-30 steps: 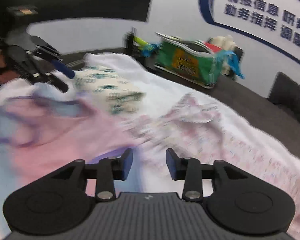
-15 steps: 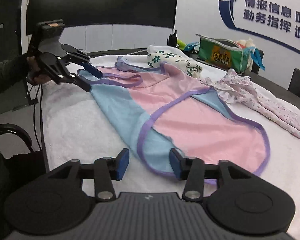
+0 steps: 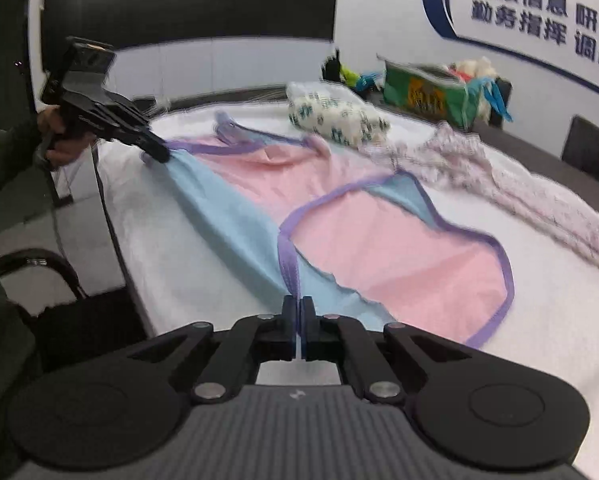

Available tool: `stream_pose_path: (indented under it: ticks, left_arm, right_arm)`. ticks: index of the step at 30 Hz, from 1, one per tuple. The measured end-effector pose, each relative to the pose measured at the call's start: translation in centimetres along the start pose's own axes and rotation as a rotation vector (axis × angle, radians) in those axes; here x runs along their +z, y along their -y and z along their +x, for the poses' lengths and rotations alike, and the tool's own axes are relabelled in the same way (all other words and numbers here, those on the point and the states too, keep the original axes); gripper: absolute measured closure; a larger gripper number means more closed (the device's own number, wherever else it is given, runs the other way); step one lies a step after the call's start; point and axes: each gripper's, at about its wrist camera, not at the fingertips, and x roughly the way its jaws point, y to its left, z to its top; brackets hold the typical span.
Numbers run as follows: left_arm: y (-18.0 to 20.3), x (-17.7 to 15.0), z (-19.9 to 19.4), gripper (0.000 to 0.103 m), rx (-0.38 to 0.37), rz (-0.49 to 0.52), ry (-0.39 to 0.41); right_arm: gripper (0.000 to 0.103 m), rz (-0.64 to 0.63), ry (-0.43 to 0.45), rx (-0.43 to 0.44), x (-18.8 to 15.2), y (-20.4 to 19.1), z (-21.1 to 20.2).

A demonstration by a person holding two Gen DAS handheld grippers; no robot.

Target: Fold clothes

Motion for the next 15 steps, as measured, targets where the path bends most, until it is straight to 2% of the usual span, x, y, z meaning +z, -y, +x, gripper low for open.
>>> stream_pose_path:
  ticks: [3,4,5,6,7,8,9,10,11,13,14,15]
  left_arm:
    - [-0.2,-1.0,-0.2,0.095,-0.007,-0.028,-0.023]
    - [-0.6,-0.7,-1.0,0.089,-0.022,-0.034,-0.006]
    - [-1.2,-0.1,-2.1,0.077,-0.028,-0.046,0.029]
    - [-2.0,0.9,-3.3,0.068,0.009,-0.053,0.070]
    - [-2.9,2.1,-4.5,0.052,0.066,-0.056,0.110]
    - [-3.6,3.4,-5.2,0.047,0.146,-0.043,0.130]
    - [-4.5,4.8,-5.0,0.046,0.219,-0.015,0.120]
    - [-5.5,6.2,-4.5,0.046,0.280,0.017,0.099]
    - [-6.5,7.3,-3.6,0.045,0.306,0.041,0.074]
    - [-8.3,8.8,-0.9,0.045,0.317,0.079,0.020]
    - [-9.0,9.3,0.7,0.045,0.318,0.094,-0.004]
    - [-9.7,9.6,2.4,0.045,0.307,0.102,-0.033]
  right_arm:
    - [0.099,-0.029,-0.073,0.015,-0.9,-0.9,0.3]
    - [0.097,0.002,-0.054,-0.019,-0.6,0.0,0.0]
    - [0.091,0.039,-0.032,-0.056,-0.2,1.1,-0.2]
    - [0.075,0.076,-0.010,-0.094,0.2,2.1,-0.4]
    - [0.066,0.113,0.012,-0.131,0.6,3.1,-0.7]
    - [0.055,0.149,0.034,-0.169,1.0,4.1,-0.9]
    - [0.052,0.186,0.056,-0.206,1.4,5.2,-1.2]
    - [0.052,0.235,0.049,-0.288,2.2,6.8,-0.5]
    - [0.052,0.274,0.040,-0.343,2.9,8.1,0.3]
    - [0.053,0.333,0.000,-0.380,4.2,11.2,2.8]
    - [0.056,0.335,-0.027,-0.387,4.7,12.4,4.1]
    - [0.067,0.340,-0.061,-0.397,4.8,13.0,5.3]
